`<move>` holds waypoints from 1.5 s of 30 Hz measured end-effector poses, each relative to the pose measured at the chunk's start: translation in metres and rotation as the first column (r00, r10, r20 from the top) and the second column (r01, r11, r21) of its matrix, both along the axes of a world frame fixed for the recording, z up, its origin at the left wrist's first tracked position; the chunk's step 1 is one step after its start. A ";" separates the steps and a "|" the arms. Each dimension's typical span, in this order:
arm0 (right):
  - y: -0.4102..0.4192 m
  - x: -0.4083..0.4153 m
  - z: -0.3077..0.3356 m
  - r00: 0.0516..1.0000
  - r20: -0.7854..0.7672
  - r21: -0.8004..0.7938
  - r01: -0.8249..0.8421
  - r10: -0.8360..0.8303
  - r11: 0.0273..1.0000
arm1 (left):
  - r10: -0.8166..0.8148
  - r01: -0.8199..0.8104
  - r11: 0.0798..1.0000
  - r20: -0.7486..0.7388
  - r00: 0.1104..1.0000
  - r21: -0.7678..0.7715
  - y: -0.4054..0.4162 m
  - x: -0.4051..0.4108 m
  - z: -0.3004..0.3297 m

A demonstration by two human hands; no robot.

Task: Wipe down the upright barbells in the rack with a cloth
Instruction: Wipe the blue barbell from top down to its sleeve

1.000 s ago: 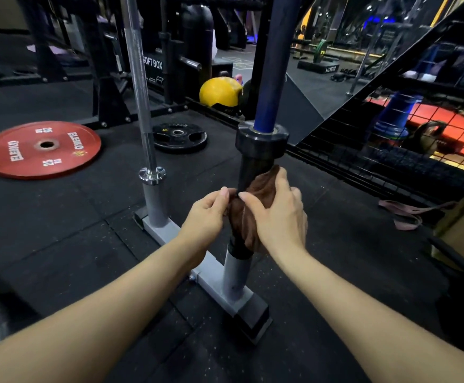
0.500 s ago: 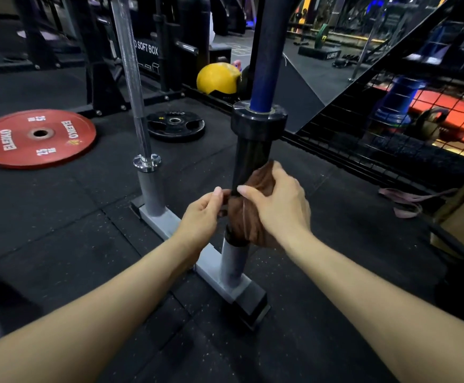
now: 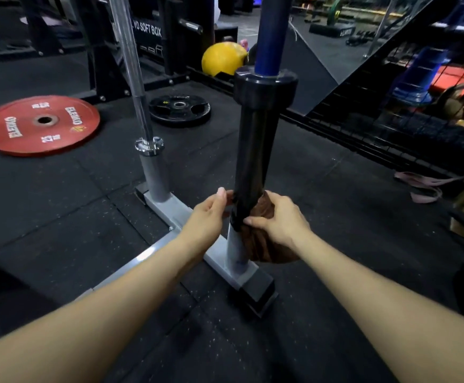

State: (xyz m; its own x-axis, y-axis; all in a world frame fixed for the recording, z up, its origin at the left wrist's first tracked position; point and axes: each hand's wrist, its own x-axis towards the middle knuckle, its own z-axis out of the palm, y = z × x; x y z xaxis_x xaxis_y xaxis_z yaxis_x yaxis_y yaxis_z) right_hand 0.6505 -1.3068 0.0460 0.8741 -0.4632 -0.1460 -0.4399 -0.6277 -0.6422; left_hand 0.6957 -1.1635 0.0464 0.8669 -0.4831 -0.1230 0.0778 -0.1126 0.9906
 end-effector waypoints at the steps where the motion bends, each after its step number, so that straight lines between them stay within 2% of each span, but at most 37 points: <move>1: -0.001 -0.001 0.001 1.000 -0.017 -0.007 0.008 -0.009 1.000 | -0.007 0.007 1.000 0.000 1.000 0.009 0.000 -0.002 0.000; 8: 0.027 -0.017 -0.007 0.994 -0.101 -0.211 0.011 -0.033 0.977 | -0.010 0.009 0.999 0.008 1.000 0.037 0.000 -0.008 0.003; 11: 0.017 -0.013 -0.009 0.991 -0.130 -0.199 -0.006 -0.020 0.980 | -0.023 0.023 0.999 0.003 1.000 0.044 0.000 -0.009 0.002; 16: -0.007 -0.002 0.000 0.975 -0.193 -0.106 -0.131 0.109 0.986 | -0.002 0.002 0.998 -0.001 1.000 0.068 -0.001 -0.006 0.000; 22: 0.019 -0.018 -0.009 0.984 -0.171 -0.240 -0.087 0.047 0.967 | -0.020 0.019 0.995 0.008 1.000 0.098 -0.002 -0.011 0.007; 30: 0.004 -0.009 0.002 0.974 -0.222 -0.228 -0.104 0.052 0.968 | 0.005 -0.001 0.995 -0.047 0.999 0.098 -0.001 -0.014 0.012; 32: 0.006 -0.012 0.018 0.982 -0.191 -0.254 -0.053 0.003 0.966 | 0.018 -0.011 0.995 -0.066 0.998 0.097 0.000 -0.018 0.019; 35: 0.017 -0.019 0.059 0.999 0.015 -0.217 0.051 -0.049 0.975 | 0.040 -0.033 0.996 -0.082 0.996 0.084 0.004 -0.017 0.033; 38: 0.030 -0.021 0.100 0.977 0.190 -0.161 0.128 -0.097 0.979 | 0.075 -0.068 0.994 -0.078 0.994 0.083 0.009 -0.010 0.049; 42: 0.042 -0.016 0.089 0.974 0.150 -0.213 0.197 -0.167 0.957 | 0.057 -0.053 0.996 -0.057 0.997 0.071 0.017 -0.006 0.053; 45: 0.045 -0.013 0.054 0.965 0.095 -0.154 0.256 -0.244 0.954 | 0.041 -0.038 0.993 -0.022 0.999 0.114 0.019 -0.004 0.043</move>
